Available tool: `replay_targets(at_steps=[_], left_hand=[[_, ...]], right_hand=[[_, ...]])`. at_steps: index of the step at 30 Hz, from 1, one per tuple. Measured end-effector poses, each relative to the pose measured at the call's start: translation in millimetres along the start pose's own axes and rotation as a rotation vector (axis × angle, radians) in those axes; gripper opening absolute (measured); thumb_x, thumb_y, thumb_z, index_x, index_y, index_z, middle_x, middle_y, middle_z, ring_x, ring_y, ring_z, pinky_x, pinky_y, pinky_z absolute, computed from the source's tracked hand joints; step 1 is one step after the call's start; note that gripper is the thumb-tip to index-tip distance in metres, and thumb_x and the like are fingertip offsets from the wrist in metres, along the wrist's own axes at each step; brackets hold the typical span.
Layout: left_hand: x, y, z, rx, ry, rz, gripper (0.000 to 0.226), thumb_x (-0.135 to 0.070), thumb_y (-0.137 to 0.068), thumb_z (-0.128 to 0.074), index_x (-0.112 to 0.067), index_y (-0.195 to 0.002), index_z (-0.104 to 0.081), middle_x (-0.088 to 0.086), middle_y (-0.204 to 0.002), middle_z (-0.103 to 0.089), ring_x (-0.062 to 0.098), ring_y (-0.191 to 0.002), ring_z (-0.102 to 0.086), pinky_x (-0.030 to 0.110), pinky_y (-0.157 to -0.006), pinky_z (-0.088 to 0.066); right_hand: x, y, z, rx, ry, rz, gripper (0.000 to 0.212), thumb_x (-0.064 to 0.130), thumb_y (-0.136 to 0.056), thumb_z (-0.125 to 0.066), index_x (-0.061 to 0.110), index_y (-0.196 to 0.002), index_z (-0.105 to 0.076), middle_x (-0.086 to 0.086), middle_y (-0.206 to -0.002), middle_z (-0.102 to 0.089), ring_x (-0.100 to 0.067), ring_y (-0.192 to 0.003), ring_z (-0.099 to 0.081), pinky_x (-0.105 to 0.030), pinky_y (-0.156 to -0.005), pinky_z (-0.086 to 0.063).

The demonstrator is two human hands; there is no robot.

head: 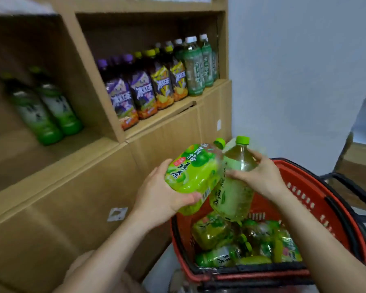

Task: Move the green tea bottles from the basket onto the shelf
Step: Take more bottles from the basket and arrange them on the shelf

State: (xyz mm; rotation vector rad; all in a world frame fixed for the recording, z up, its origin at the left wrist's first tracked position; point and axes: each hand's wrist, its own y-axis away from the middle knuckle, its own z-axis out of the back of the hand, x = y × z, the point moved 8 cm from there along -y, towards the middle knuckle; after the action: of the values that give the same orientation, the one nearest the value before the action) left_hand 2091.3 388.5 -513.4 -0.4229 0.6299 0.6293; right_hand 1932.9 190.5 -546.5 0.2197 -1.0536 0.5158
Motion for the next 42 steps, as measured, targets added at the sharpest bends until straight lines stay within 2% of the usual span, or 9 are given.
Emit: replay_targets(at_steps=[4,10,16,24,29,33,36,40,42], left_hand=[[16,49,93,-0.192,0.185,0.006,0.111,-0.066,-0.029,-0.079,-0.041,-0.13,-0.042,-0.003,-0.118,-0.063,0.019,-0.108,-0.061,0.034,-0.096,-0.048],[33,94,235,-0.352,-0.162,0.025,0.124,-0.046,-0.041,-0.084,-0.026,-0.145,-0.02,-0.012,-0.126,-0.037,0.002,-0.112,-0.037,0.016,-0.096,-0.03],[97,113,308,-0.562,-0.159,0.19,0.122,-0.041,-0.047,-0.09,-0.025,-0.144,-0.018,-0.006,-0.131,-0.044,0.014,-0.118,-0.044,0.026,-0.095,-0.036],[185,88,338,-0.67,-0.191,0.395,0.125,-0.051,-0.046,-0.087,-0.014,-0.143,-0.018,0.006,-0.136,-0.046,0.025,-0.121,-0.048,0.035,-0.1,-0.043],[218,70,327,-0.647,-0.144,0.474,0.123,-0.056,-0.042,-0.087,-0.017,-0.14,-0.023,0.004,-0.122,-0.057,0.025,-0.109,-0.057,0.038,-0.092,-0.05],[230,59,319,-0.64,-0.056,0.478,0.124,-0.06,-0.039,-0.086,-0.018,-0.137,-0.023,0.004,-0.119,-0.061,0.025,-0.105,-0.06,0.039,-0.089,-0.053],[231,57,315,-0.645,-0.096,0.48,0.129,-0.064,-0.039,-0.084,-0.018,-0.139,-0.017,0.01,-0.13,-0.055,0.027,-0.112,-0.058,0.04,-0.092,-0.051],[239,60,310,-0.589,-0.034,0.483,0.131,-0.067,-0.04,-0.082,-0.017,-0.141,-0.015,0.008,-0.134,-0.053,0.025,-0.117,-0.055,0.039,-0.096,-0.049],[239,64,317,-0.587,0.063,0.467,0.126,-0.062,-0.045,-0.083,-0.022,-0.142,-0.013,0.005,-0.133,-0.056,0.023,-0.119,-0.054,0.038,-0.101,-0.045]], right_hand=[[88,15,-33,0.031,-0.253,0.14,0.116,0.074,-0.028,-0.079,0.024,-0.129,-0.055,-0.001,-0.119,-0.067,-0.019,-0.106,-0.064,-0.044,-0.092,-0.053],[251,65,-92,0.152,-0.429,0.394,0.051,0.033,-0.055,-0.086,0.03,-0.099,-0.06,0.009,-0.089,-0.072,-0.014,-0.082,-0.07,-0.043,-0.082,-0.057],[359,94,-173,0.246,-0.395,0.612,0.092,0.046,-0.05,-0.086,0.027,-0.133,-0.049,0.001,-0.117,-0.065,-0.018,-0.104,-0.063,-0.042,-0.087,-0.055],[377,79,-253,0.396,-0.39,0.612,0.073,0.014,-0.061,-0.087,0.026,-0.126,-0.055,0.005,-0.113,-0.058,-0.005,-0.092,-0.058,-0.034,-0.087,-0.053],[363,62,-274,0.553,-0.45,0.577,0.069,0.001,-0.069,-0.078,0.027,-0.127,-0.051,0.019,-0.104,-0.052,0.017,-0.08,-0.056,-0.009,-0.06,-0.048],[363,49,-280,0.74,-0.428,0.528,0.07,0.006,-0.071,-0.075,0.041,-0.125,-0.047,0.023,-0.104,-0.049,-0.004,-0.102,-0.053,-0.023,-0.072,-0.049],[360,42,-281,0.721,-0.362,0.557,0.07,0.009,-0.079,-0.07,0.042,-0.135,-0.041,0.019,-0.116,-0.051,-0.006,-0.114,-0.049,-0.026,-0.081,-0.05],[357,50,-282,0.605,-0.287,0.625,0.07,0.011,-0.087,-0.063,0.034,-0.145,-0.031,0.017,-0.122,-0.048,0.02,-0.09,-0.048,0.0,-0.07,-0.043],[351,52,-279,0.456,-0.197,0.654,0.069,0.025,-0.087,-0.063,0.036,-0.145,-0.028,0.009,-0.129,-0.047,0.004,-0.107,-0.051,-0.015,-0.089,-0.047]])
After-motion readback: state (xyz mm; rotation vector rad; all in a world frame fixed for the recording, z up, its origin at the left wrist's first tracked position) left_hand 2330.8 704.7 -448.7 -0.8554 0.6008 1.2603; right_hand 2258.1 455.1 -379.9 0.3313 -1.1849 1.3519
